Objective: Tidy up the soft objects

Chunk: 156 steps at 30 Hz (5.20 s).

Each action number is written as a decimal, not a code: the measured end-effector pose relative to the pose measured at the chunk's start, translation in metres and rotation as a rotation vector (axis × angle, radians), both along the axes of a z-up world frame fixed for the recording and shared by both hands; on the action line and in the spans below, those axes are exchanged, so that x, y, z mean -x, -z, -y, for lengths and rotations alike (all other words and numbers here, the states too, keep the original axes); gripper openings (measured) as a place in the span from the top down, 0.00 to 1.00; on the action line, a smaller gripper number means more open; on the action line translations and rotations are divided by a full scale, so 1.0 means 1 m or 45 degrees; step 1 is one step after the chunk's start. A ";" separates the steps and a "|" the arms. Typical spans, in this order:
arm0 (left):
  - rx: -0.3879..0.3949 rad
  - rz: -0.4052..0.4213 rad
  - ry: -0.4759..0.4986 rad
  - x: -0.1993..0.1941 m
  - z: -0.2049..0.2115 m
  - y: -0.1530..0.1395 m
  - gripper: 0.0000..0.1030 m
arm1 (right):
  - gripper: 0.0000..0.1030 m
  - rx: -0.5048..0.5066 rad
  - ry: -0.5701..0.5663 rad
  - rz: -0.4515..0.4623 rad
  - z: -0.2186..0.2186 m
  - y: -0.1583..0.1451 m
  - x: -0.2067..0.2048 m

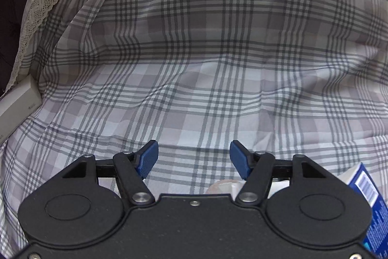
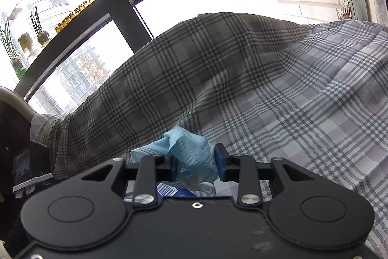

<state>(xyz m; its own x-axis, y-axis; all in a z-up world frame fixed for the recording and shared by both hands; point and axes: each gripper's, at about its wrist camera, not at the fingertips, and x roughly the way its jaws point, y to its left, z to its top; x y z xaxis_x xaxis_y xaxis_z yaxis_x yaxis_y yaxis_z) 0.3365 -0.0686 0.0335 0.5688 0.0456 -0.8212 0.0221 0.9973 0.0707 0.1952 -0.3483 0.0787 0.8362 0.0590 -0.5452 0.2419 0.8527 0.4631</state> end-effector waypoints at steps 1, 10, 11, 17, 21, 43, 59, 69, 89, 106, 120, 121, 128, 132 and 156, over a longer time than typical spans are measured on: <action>-0.004 0.014 0.028 0.004 0.004 -0.005 0.41 | 0.71 -0.008 -0.002 -0.004 0.000 0.000 0.000; 0.095 -0.182 0.196 -0.006 0.049 -0.011 0.40 | 0.71 -0.012 -0.007 -0.009 -0.004 0.000 0.000; 0.117 -0.202 0.197 -0.008 0.053 -0.009 0.40 | 0.71 -0.015 -0.001 -0.006 -0.003 0.000 0.001; 0.088 -0.268 0.208 -0.021 0.074 0.008 0.40 | 0.71 -0.022 0.008 -0.005 0.000 0.000 0.001; 0.070 -0.353 0.231 -0.025 0.082 0.022 0.41 | 0.71 -0.028 0.012 0.003 0.001 -0.001 0.002; 0.286 -0.359 0.117 -0.052 0.078 0.022 0.76 | 0.70 -0.045 0.047 0.007 0.006 -0.003 0.006; 0.175 -0.477 0.161 -0.039 0.080 0.032 0.68 | 0.70 -0.069 0.081 -0.011 0.012 -0.003 0.007; 0.234 -0.477 0.130 -0.037 0.086 0.036 0.78 | 0.70 -0.080 0.103 -0.023 0.015 -0.002 0.008; 0.326 -0.163 0.405 -0.012 0.181 -0.015 0.78 | 0.70 -0.087 0.267 -0.157 0.041 0.010 0.007; 0.487 -0.413 0.658 0.107 0.177 -0.030 0.78 | 0.70 -0.010 0.436 -0.267 0.073 0.018 0.021; 0.496 -0.354 0.541 0.207 0.050 -0.046 0.78 | 0.71 0.045 0.232 -0.163 0.023 -0.002 0.110; 0.476 -0.348 0.520 0.213 0.040 -0.044 0.78 | 0.71 0.060 0.191 -0.158 0.012 -0.003 0.121; 0.386 -0.331 0.383 0.262 -0.023 -0.024 0.78 | 0.71 0.162 -0.125 -0.207 -0.060 -0.014 0.180; 0.349 -0.286 0.336 0.285 -0.045 -0.018 0.77 | 0.71 0.191 -0.298 -0.259 -0.094 -0.018 0.205; 0.297 -0.216 0.181 0.312 -0.089 0.002 0.58 | 0.55 0.290 -0.638 -0.430 -0.159 -0.021 0.229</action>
<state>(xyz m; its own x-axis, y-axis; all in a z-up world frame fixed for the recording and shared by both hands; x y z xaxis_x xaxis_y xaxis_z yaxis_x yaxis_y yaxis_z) 0.0244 0.0202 0.0313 0.4104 -0.2252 -0.8837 0.1542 0.9722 -0.1762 -0.0337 -0.1895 0.0993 0.5177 0.2495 -0.8184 -0.1102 0.9680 0.2254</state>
